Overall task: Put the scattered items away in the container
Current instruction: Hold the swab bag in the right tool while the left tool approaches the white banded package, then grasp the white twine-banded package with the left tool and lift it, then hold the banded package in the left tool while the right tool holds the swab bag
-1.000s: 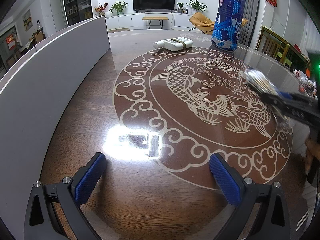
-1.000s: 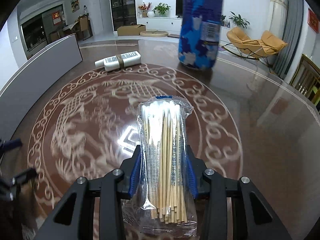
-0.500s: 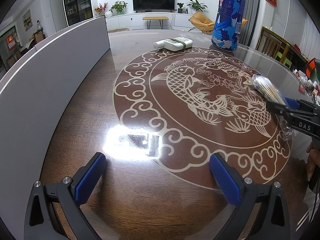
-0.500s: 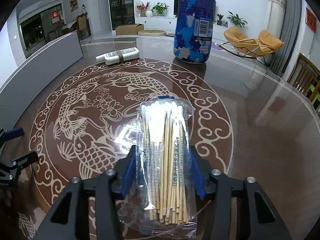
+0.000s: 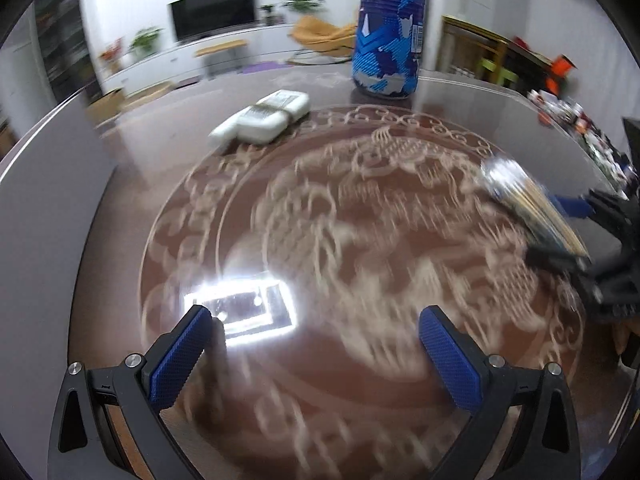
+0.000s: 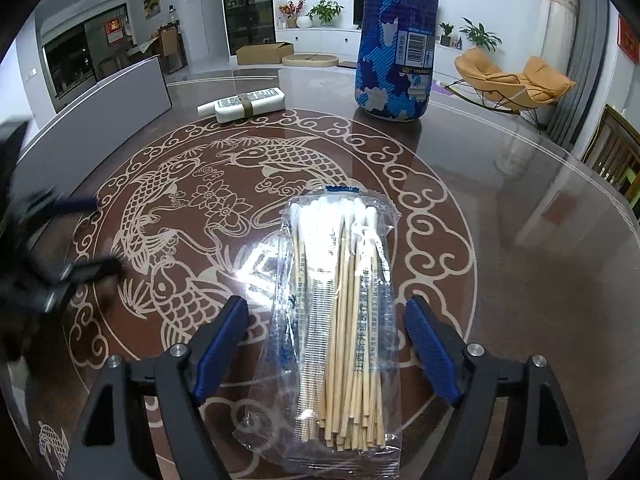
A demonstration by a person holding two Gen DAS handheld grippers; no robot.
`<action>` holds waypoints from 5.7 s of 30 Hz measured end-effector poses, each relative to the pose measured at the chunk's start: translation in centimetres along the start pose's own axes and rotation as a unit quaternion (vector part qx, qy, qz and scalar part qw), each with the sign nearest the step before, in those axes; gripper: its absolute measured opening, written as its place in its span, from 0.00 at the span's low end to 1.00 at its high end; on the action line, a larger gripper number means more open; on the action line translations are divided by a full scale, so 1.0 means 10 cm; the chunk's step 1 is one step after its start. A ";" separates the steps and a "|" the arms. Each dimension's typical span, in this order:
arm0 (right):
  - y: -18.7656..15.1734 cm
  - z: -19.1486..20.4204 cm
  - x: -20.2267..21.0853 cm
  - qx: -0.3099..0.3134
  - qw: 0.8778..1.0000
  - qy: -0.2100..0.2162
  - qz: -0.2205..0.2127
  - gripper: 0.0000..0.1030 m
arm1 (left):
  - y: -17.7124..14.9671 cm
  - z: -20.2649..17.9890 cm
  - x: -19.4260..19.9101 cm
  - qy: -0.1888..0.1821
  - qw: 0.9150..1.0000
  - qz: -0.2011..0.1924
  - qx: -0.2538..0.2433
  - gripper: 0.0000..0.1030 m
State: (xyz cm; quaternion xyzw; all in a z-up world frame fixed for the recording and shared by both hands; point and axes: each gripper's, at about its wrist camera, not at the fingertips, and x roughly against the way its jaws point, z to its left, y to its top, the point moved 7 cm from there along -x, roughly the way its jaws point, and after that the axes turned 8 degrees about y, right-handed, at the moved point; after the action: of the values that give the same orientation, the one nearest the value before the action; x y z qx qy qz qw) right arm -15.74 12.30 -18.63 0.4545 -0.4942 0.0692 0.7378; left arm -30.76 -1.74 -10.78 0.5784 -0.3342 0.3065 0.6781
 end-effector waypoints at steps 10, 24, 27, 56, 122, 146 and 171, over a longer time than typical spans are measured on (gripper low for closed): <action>0.01 -0.03 0.01 -0.007 1.000 0.010 -0.004 0.80 | 0.68 0.34 -0.55 -0.021 0.999 -0.005 -0.029 1.00; 0.03 -0.04 0.01 -0.017 1.000 0.018 -0.009 0.80 | 1.36 0.32 -0.99 -0.049 0.997 -0.010 -0.065 1.00; 0.03 -0.04 0.02 -0.019 1.000 0.020 -0.010 0.80 | 1.46 0.33 -1.05 -0.050 0.996 -0.009 -0.069 1.00; 0.03 -0.07 0.01 -0.029 0.999 0.020 -0.014 0.81 | 1.92 0.79 -0.82 -0.026 0.996 -0.080 0.031 1.00; 0.03 -0.08 0.00 -0.041 0.999 0.002 -0.016 0.80 | 1.41 0.45 -0.95 0.086 0.987 0.000 0.137 0.51; 0.02 -0.05 -0.03 -0.023 0.999 -0.033 -0.002 0.80 | -0.83 -0.11 0.78 0.088 0.987 -0.009 0.135 0.51; 0.01 -0.06 -0.03 -0.027 0.999 -0.038 -0.003 0.81 | -0.76 -0.12 0.71 0.095 0.987 -0.007 0.131 0.53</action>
State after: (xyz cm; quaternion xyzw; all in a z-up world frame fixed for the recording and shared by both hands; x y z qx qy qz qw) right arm -15.54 12.97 -18.85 0.4385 -0.5225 0.0364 0.7303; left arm -20.35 -1.44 -9.61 0.6330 -0.2211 0.3964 0.6271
